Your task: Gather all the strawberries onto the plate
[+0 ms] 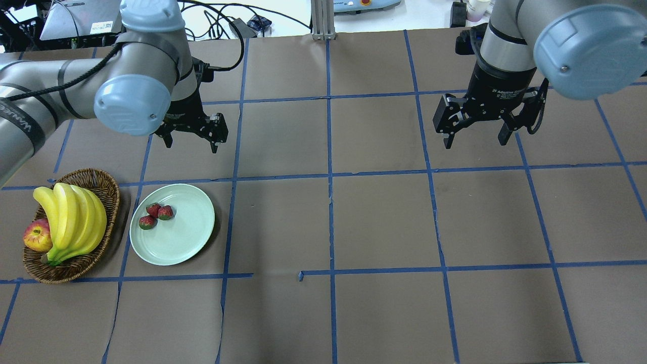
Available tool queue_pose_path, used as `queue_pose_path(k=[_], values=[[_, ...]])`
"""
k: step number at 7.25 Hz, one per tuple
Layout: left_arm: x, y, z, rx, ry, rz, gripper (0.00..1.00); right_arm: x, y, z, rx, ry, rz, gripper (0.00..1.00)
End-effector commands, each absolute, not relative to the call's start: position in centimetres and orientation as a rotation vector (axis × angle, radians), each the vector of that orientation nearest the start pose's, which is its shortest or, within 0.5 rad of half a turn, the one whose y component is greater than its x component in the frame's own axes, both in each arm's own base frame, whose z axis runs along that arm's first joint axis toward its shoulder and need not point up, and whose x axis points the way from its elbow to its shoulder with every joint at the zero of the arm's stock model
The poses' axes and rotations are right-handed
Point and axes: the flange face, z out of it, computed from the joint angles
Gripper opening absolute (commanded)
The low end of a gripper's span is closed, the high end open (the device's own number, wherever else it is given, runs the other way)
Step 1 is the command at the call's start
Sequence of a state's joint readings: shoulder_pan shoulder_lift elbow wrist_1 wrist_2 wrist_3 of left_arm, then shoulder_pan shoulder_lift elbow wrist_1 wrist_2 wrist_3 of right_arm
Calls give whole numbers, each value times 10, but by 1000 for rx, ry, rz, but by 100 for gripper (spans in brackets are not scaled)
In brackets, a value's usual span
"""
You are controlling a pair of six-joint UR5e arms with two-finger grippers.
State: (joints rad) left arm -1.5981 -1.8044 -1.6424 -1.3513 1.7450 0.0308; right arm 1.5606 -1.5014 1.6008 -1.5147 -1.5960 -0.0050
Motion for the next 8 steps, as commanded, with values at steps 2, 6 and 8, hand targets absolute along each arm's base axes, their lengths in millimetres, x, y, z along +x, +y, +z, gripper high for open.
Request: queue_pose_path(k=[2,6,8], values=[[-136,-521,447,142,3009,91,100,170,-503,480,-79,3169,103,100],[-150,-472,489,9,3038,78,100,170,-504,470,-62,3163,131,100],[-158,-455,490,146,3040,204,100,169,-504,467,-74,3161,144,100]])
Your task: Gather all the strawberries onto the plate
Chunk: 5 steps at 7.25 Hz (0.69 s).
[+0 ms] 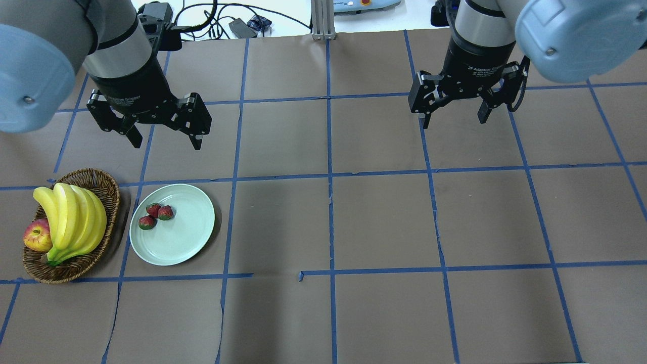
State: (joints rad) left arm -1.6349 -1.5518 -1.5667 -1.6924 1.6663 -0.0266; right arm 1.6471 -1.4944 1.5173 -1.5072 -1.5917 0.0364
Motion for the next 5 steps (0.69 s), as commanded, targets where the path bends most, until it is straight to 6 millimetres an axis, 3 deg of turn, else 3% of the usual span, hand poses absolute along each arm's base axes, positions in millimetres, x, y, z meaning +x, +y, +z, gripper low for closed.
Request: queue_pose_path(k=[1,5], values=[[-161,-454,490,157,3064,207,100,169,-505,466,-81,3160,146,100],[-167,-467,470,141,3144,211,100,167,-505,467,-137,3155,140,100]])
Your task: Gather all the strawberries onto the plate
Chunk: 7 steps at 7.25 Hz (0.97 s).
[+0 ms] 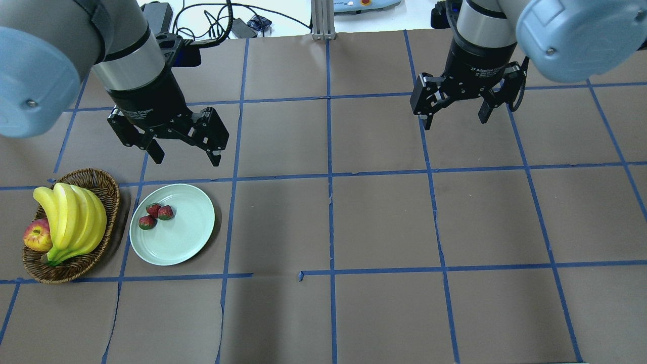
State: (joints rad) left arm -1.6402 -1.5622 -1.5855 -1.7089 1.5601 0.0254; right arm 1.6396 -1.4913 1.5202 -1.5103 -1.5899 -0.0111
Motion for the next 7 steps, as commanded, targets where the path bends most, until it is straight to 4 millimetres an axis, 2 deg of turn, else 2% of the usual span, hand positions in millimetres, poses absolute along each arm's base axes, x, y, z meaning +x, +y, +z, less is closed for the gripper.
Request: queue_pose_path(k=[1,3,5,7], values=[[-168,-469,466,138,3145,216,100,167,-506,468,-137,3155,135,100],[-164,-479,457,142,3149,108,100,167,-504,472,-137,3155,118,100],[-164,-478,449,132,3150,119,100,168,-502,483,-120,3157,91,100],[-164,-478,450,127,3149,114,100,167,-502,485,-117,3157,79,100]])
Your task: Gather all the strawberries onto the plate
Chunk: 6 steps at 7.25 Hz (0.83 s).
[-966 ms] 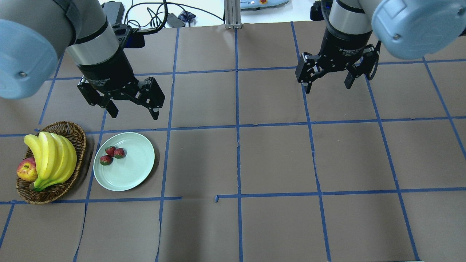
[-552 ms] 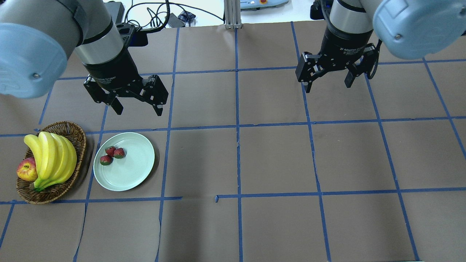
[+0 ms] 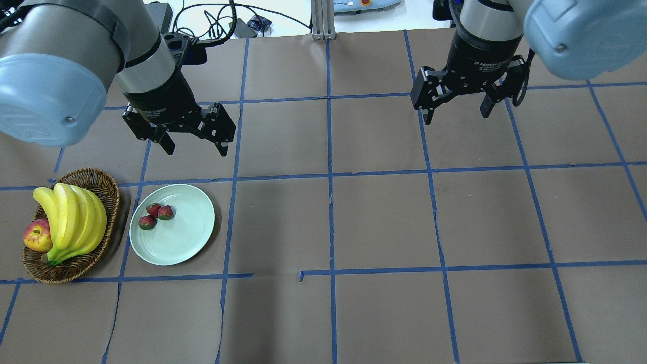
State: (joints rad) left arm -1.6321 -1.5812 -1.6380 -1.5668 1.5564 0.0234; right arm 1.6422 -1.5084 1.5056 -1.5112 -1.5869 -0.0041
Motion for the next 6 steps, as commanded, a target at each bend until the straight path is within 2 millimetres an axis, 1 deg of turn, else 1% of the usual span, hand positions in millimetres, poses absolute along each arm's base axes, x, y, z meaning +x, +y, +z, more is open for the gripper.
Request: queue_pose_path(k=[1,5,6], values=[[-164,-478,447,125,3150,124,100,167,-502,485,-117,3159,79,100],[-164,-476,452,125,3148,109,100,169,-502,475,-122,3155,110,100],[-164,-476,451,125,3148,109,100,169,-504,476,-122,3155,101,100]])
